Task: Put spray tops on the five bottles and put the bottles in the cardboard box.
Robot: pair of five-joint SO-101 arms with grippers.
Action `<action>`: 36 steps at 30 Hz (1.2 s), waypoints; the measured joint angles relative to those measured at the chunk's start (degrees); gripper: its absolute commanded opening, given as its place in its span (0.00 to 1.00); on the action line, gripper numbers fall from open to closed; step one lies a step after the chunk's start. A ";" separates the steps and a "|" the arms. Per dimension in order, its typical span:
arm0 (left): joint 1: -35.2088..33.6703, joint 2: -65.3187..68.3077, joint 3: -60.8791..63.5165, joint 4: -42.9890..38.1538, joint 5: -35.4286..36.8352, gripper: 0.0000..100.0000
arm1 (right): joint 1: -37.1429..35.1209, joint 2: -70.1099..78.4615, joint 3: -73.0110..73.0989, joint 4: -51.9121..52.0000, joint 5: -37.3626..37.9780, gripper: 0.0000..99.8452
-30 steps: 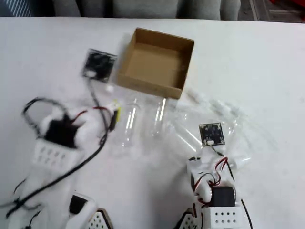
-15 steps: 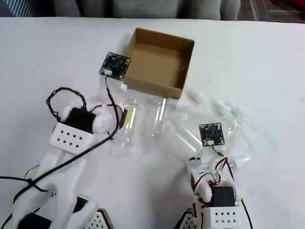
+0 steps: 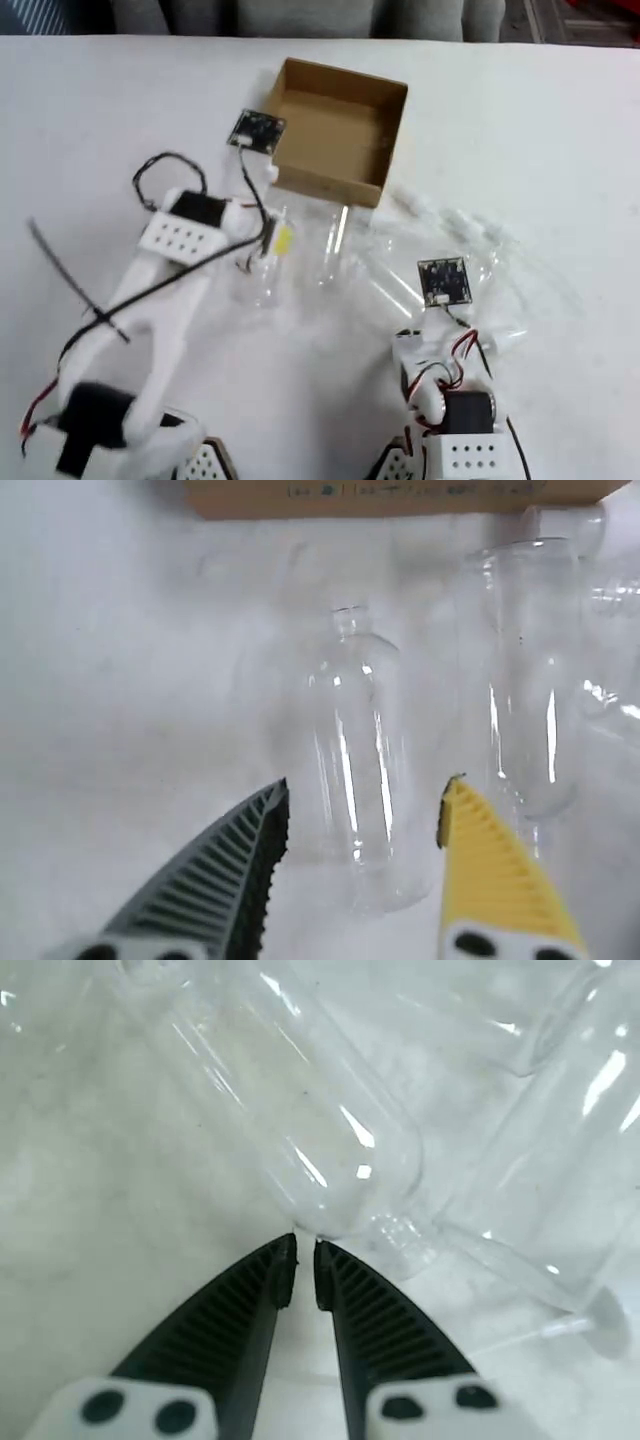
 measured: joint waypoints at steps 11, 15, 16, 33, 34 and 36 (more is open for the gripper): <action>-3.08 12.48 -8.53 0.09 3.60 0.29 | 0.00 0.00 0.00 0.00 0.00 0.01; -3.25 15.65 -12.48 2.55 3.69 0.38 | 0.00 0.00 0.00 0.00 0.00 0.01; -3.16 16.53 -13.63 3.69 3.69 0.38 | 0.00 0.00 0.00 0.00 0.00 0.01; -3.52 36.04 -28.92 8.26 3.69 0.35 | 0.00 0.00 0.00 0.00 0.00 0.01; -3.52 36.48 -29.36 8.79 3.69 0.35 | 0.00 0.00 0.00 0.00 0.00 0.01; -3.52 37.19 -30.07 9.67 3.69 0.35 | 0.00 0.00 0.00 0.00 0.00 0.01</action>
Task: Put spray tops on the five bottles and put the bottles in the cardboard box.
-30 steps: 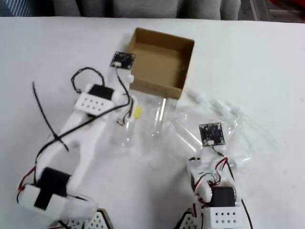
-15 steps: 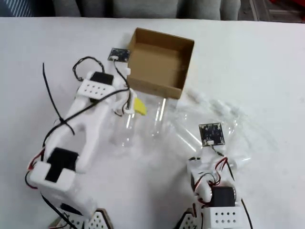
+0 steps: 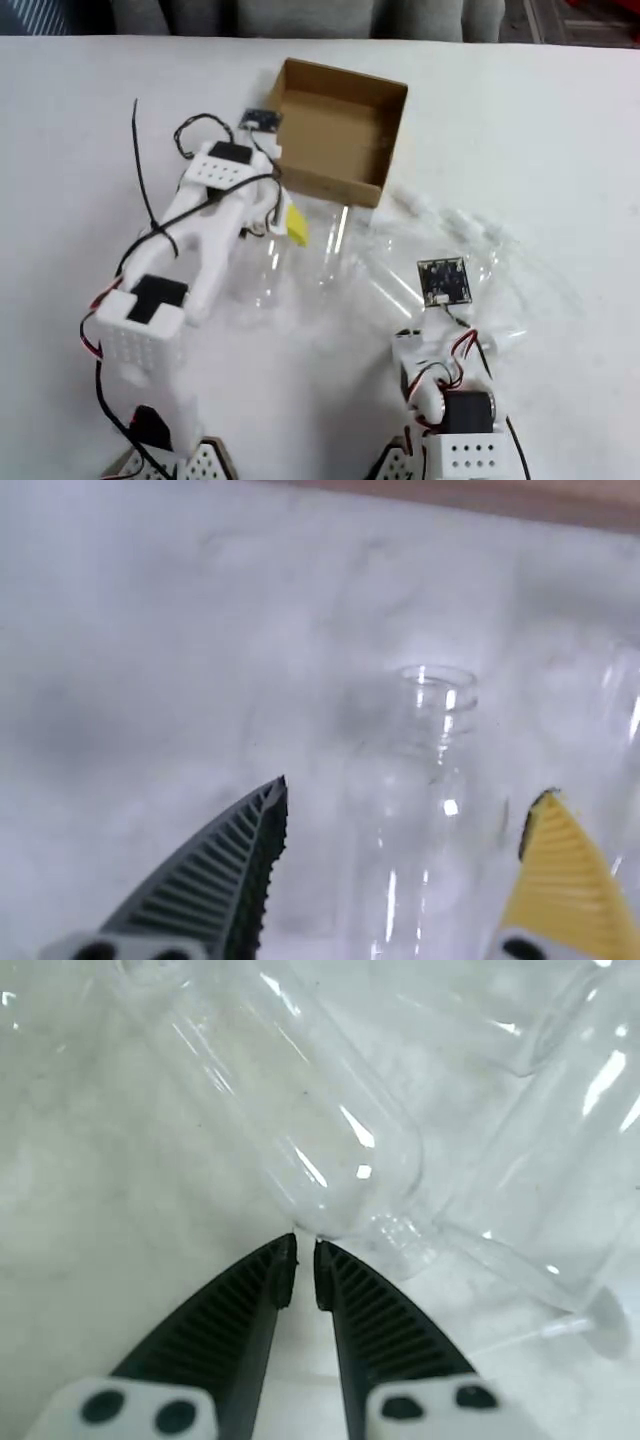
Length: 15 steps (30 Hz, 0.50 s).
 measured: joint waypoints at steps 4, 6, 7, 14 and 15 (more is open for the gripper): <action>0.44 1.85 -0.09 0.26 -0.35 0.35 | 0.00 0.00 0.00 0.00 0.00 0.01; 0.79 2.73 -0.09 0.26 -0.35 0.35 | 0.00 0.00 0.00 0.00 0.00 0.01; 0.97 3.08 -0.09 0.26 -0.26 0.35 | 0.00 0.00 0.00 0.00 0.00 0.01; 2.11 3.78 -0.09 0.18 -0.62 0.16 | 0.00 0.00 0.00 0.00 0.00 0.01; 2.11 3.78 -0.09 -0.53 -0.70 0.11 | 0.00 0.00 0.00 0.00 0.00 0.01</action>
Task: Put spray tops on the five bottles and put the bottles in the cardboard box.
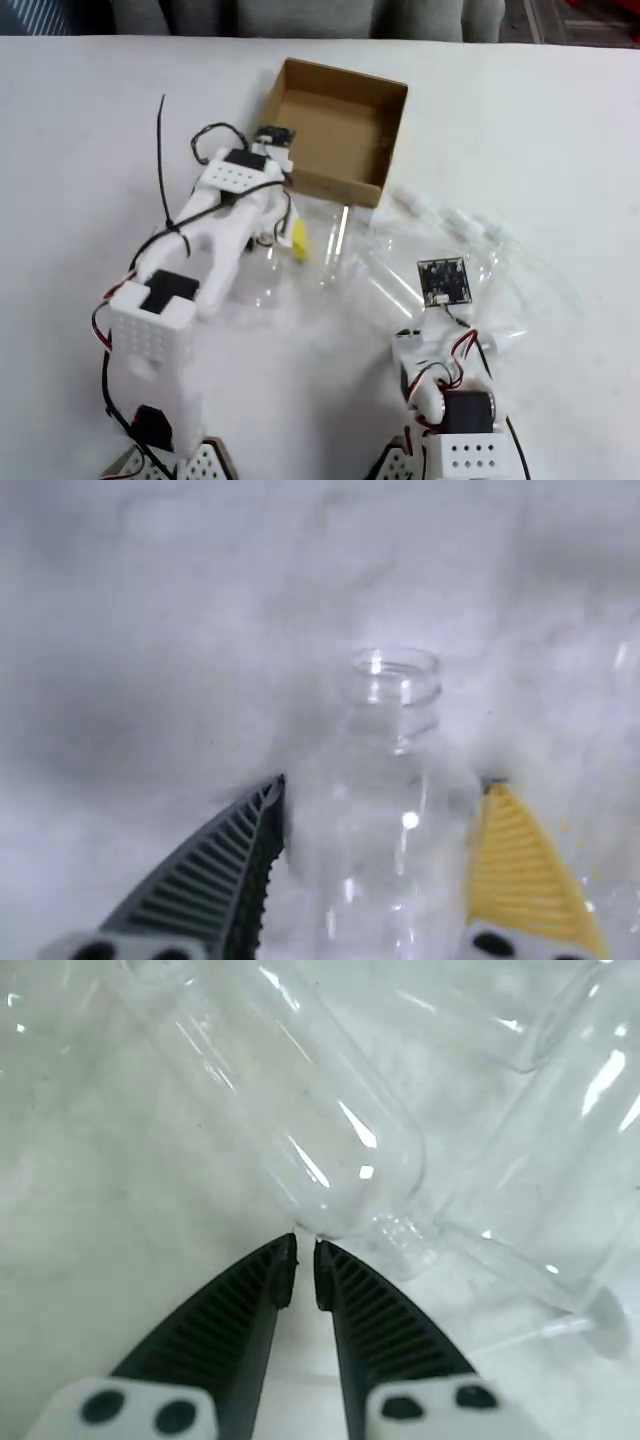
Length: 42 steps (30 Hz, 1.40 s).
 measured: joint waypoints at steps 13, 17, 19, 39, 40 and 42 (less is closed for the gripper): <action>0.88 -0.09 -0.09 0.26 -3.87 0.02 | 0.00 0.00 0.00 0.00 0.00 0.01; 0.79 -0.62 -0.09 3.60 -2.11 0.02 | 0.00 0.00 0.00 0.00 0.00 0.01; 0.79 -2.02 0.70 4.57 -1.93 0.02 | 0.00 0.00 0.00 0.00 0.00 0.01; 0.79 -21.10 24.09 -10.02 -1.41 0.30 | 0.00 0.00 0.00 0.00 0.00 0.01; 0.79 -21.10 24.09 -10.02 -1.41 0.32 | 0.00 0.00 0.00 0.00 0.00 0.01; 0.79 -21.10 24.09 -10.02 -1.41 0.33 | 0.00 0.00 0.00 0.00 0.00 0.01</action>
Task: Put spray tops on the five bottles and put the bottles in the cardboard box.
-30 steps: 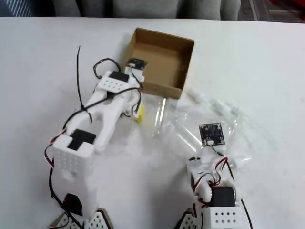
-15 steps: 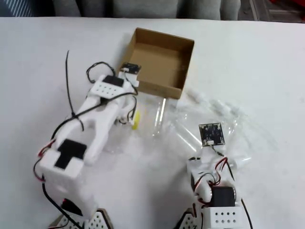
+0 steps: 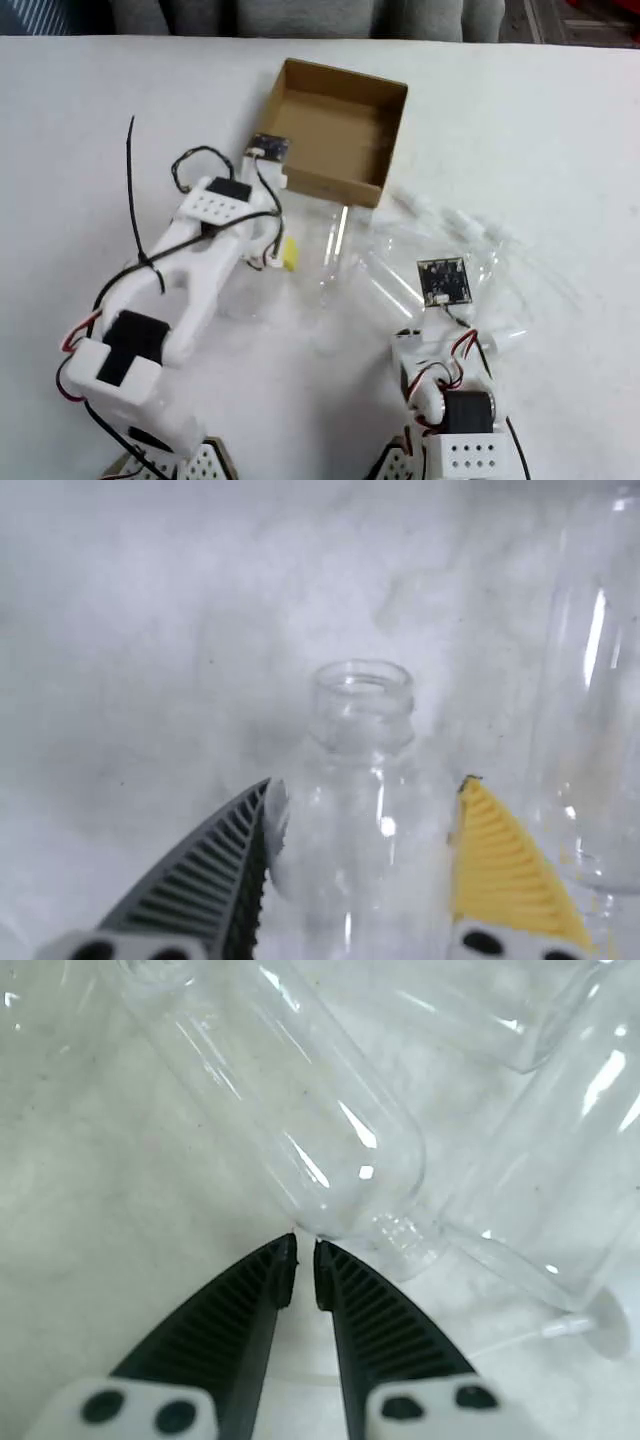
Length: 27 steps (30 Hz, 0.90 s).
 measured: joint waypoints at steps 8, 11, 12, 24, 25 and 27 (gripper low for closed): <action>-0.35 0.00 -0.44 0.79 0.00 0.33 | 0.00 0.00 0.00 0.00 0.00 0.01; -1.05 0.00 -1.41 1.76 0.00 0.33 | 0.00 0.00 0.00 0.00 0.00 0.01; -1.32 0.00 -1.76 1.76 0.00 0.33 | 0.00 0.00 0.00 0.00 0.00 0.01; -1.41 1.93 -2.29 -2.02 3.34 0.33 | 0.00 0.00 0.00 0.00 0.00 0.01; -1.41 3.16 -2.64 -2.29 3.87 0.33 | 0.00 0.00 0.00 0.00 0.00 0.01; -1.41 6.24 -4.13 -2.37 4.48 0.33 | 0.00 0.00 0.00 0.00 0.00 0.01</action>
